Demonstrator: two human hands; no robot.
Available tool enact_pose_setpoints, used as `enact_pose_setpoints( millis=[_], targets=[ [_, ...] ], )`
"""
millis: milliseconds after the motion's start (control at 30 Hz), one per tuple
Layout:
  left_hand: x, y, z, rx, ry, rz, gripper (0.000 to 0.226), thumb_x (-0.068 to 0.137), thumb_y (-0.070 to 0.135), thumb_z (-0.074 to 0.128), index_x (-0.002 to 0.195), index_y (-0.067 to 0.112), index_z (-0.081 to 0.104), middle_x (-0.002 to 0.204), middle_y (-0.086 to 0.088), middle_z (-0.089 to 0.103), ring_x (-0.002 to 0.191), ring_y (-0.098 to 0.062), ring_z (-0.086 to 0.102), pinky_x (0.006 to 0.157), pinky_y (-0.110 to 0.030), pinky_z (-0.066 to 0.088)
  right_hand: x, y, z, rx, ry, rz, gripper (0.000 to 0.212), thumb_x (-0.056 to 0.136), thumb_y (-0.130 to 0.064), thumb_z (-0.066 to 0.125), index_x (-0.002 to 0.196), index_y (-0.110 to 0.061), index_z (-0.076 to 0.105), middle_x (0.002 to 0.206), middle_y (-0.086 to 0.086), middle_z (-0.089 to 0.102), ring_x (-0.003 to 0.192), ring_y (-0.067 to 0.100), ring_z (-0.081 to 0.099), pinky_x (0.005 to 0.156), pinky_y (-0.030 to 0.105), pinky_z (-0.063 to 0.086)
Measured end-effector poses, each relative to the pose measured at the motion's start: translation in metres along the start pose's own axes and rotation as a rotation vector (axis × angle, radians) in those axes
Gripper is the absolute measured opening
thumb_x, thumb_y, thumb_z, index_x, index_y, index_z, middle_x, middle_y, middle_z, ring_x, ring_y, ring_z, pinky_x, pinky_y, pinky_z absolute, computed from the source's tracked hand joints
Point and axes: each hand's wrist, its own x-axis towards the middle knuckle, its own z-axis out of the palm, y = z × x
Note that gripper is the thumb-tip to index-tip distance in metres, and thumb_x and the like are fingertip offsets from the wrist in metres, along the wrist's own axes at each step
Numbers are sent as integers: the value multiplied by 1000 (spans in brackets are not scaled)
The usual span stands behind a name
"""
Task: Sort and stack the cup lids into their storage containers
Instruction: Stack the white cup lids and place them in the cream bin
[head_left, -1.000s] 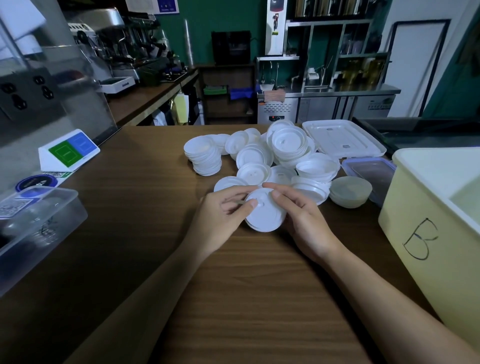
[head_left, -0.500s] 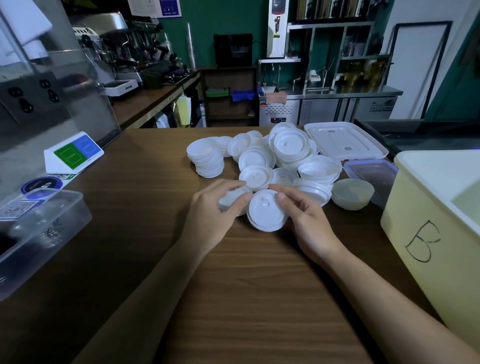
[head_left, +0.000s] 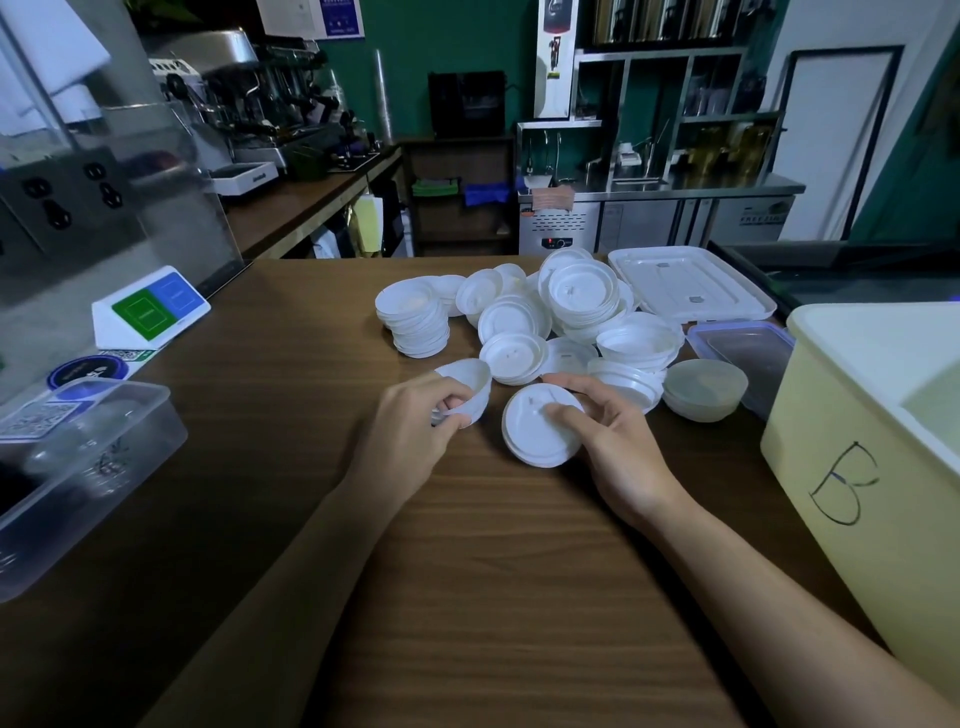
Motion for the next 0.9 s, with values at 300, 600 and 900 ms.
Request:
enact_pose_setpoints(
  millis=[300, 600, 900],
  targets=[
    [-1, 20, -10, -242, 210, -42, 24, 83, 8, 86, 105, 12, 79, 96, 6, 71, 87, -10, 68, 76, -18, 58, -1, 1, -2, -25, 5, -69, 43, 89, -7, 76, 127, -26, 73, 125, 3, 77, 123, 23, 69, 115, 49, 48],
    [-3, 35, -4, -591, -52, -195, 28, 97, 4, 69, 124, 11, 75, 109, -4, 69, 98, -3, 69, 87, -17, 53, -1, -7, 4, 51, -4, 50, 34, 98, -22, 59, 129, -16, 73, 132, 4, 73, 129, 24, 65, 118, 49, 45],
    [-7, 32, 13, -428, -19, -66, 29, 96, 13, 75, 124, 16, 77, 108, 3, 69, 93, -13, 68, 80, -16, 53, -7, -9, 3, 13, -114, 15, 30, 104, -13, 62, 133, -8, 68, 132, 9, 73, 130, 26, 65, 118, 44, 45]
  ],
)
